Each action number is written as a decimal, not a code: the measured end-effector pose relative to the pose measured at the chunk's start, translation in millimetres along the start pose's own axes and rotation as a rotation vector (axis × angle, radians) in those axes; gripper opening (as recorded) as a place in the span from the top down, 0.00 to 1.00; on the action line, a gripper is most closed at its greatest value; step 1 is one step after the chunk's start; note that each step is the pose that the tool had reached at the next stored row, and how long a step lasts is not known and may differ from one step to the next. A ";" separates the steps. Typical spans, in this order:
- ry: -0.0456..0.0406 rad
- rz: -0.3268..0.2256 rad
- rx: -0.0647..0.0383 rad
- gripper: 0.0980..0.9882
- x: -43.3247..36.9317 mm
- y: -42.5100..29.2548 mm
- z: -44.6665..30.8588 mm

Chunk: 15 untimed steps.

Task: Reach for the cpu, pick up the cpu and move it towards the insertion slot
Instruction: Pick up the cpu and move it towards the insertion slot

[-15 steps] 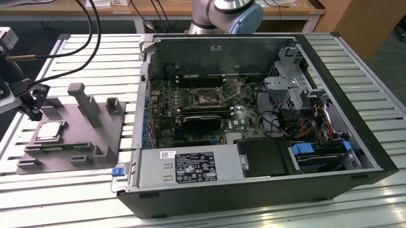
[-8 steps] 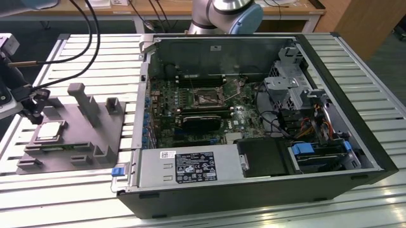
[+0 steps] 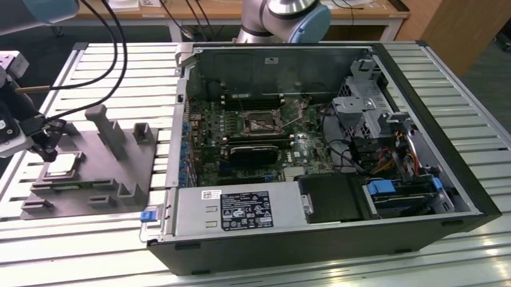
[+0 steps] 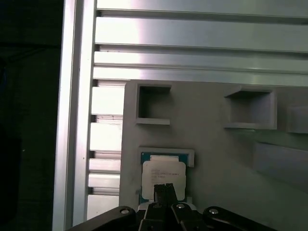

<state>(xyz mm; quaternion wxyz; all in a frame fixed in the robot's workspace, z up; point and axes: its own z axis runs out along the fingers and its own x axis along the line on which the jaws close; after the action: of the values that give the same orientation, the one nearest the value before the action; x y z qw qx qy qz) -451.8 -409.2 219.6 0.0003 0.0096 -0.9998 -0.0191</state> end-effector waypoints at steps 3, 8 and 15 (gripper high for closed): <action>0.0000 0.000 0.000 0.99 -0.1 -0.6 5.4; 0.0001 0.000 0.000 0.99 -0.9 -1.3 12.3; 0.0000 0.000 -0.001 0.99 -1.7 -1.4 15.4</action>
<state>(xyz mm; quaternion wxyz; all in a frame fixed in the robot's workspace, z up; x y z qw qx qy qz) -450.1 -410.0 204.1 0.0003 0.0095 -0.9998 -0.0196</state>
